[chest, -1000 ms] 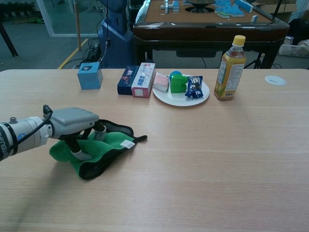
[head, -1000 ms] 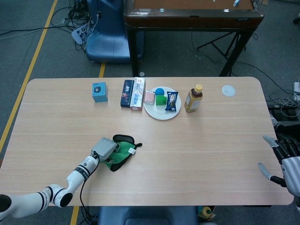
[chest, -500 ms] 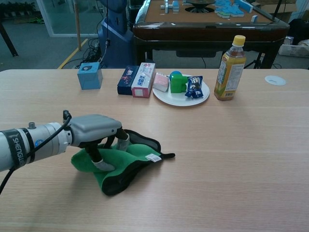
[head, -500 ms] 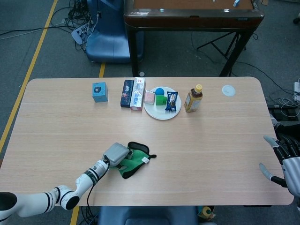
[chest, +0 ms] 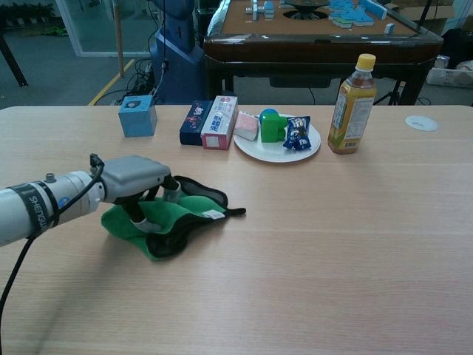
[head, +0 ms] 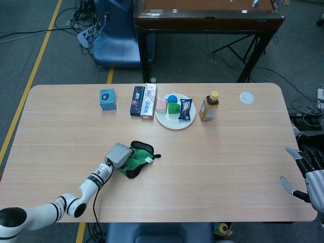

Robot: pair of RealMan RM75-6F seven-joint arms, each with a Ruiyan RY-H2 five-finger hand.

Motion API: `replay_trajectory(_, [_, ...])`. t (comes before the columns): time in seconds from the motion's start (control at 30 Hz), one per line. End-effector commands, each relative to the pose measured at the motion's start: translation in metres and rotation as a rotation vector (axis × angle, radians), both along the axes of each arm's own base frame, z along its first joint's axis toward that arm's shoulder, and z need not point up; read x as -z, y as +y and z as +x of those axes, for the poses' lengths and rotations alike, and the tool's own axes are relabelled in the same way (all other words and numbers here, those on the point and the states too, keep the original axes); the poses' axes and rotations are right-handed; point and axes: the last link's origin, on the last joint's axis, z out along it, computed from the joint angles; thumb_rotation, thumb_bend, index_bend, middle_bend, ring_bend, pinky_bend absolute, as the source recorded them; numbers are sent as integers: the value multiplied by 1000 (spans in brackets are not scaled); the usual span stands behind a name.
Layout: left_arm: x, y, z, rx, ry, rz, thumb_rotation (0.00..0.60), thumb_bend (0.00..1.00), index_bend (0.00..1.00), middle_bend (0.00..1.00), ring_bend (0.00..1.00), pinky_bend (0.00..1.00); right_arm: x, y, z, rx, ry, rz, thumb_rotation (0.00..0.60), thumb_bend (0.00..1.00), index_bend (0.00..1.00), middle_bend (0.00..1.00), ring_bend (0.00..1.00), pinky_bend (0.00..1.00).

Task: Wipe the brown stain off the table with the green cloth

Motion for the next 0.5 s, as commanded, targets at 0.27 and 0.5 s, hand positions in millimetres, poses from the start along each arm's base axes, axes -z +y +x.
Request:
replay_trajectory(0.27, [-10, 19, -11, -70, -32, 94, 600, 225, 485, 471, 524, 736, 0, 1, 0, 2, 0, -1, 600, 368, 149, 242, 100, 105])
replay_trajectory(0.5, [-7, -4, -10, -66, -23, -20, 600, 225, 485, 471, 524, 733, 1, -1, 1, -7, -3, 2, 600, 367, 149, 242, 100, 105])
